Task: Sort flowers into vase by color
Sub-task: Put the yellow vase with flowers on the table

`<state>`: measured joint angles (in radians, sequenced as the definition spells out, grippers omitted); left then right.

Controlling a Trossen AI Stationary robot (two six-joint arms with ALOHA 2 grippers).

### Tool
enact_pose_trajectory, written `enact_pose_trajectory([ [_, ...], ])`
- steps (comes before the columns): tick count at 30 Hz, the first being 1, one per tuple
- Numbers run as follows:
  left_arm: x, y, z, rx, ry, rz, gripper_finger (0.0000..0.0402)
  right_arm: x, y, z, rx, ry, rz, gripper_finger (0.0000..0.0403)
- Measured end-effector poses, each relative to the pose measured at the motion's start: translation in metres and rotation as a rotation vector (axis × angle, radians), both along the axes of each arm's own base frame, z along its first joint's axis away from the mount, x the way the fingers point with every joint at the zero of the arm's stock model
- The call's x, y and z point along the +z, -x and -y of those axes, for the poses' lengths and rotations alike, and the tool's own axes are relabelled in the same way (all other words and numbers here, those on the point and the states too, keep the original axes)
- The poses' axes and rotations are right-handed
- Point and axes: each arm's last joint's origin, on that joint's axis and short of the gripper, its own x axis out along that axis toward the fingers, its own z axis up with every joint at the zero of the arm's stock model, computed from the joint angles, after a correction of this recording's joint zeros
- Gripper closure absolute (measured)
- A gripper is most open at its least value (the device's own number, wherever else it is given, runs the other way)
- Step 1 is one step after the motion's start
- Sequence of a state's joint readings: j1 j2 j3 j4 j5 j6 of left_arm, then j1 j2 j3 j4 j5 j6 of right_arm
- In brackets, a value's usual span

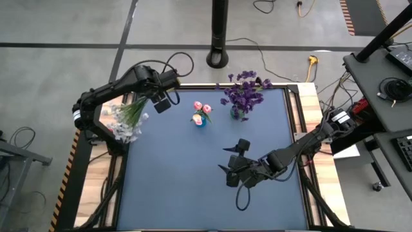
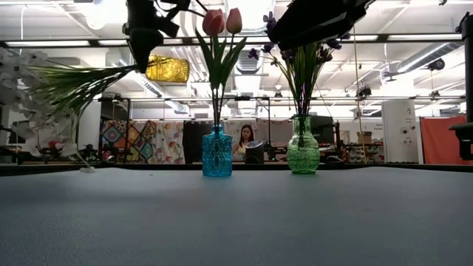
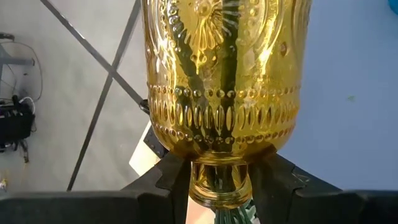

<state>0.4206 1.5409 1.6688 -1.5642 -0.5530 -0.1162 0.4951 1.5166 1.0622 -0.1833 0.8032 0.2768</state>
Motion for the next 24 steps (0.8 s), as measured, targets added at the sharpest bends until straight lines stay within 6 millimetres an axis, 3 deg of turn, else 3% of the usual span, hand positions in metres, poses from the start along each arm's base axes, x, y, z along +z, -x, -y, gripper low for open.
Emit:
enact_pose_trajectory([
  [15, -0.0008, -0.0054, -0.002, -0.082, 0.025, -0.046, 0.0291, 0.0, 0.0, -0.0001, 0.0, 0.0, 0.0, 0.0087],
  [24, 0.0046, -0.0067, -0.0029, -0.272, 0.008, -0.178, 0.0291, 0.0001, 0.0, -0.0001, 0.0, -0.002, 0.002, 0.0087],
])
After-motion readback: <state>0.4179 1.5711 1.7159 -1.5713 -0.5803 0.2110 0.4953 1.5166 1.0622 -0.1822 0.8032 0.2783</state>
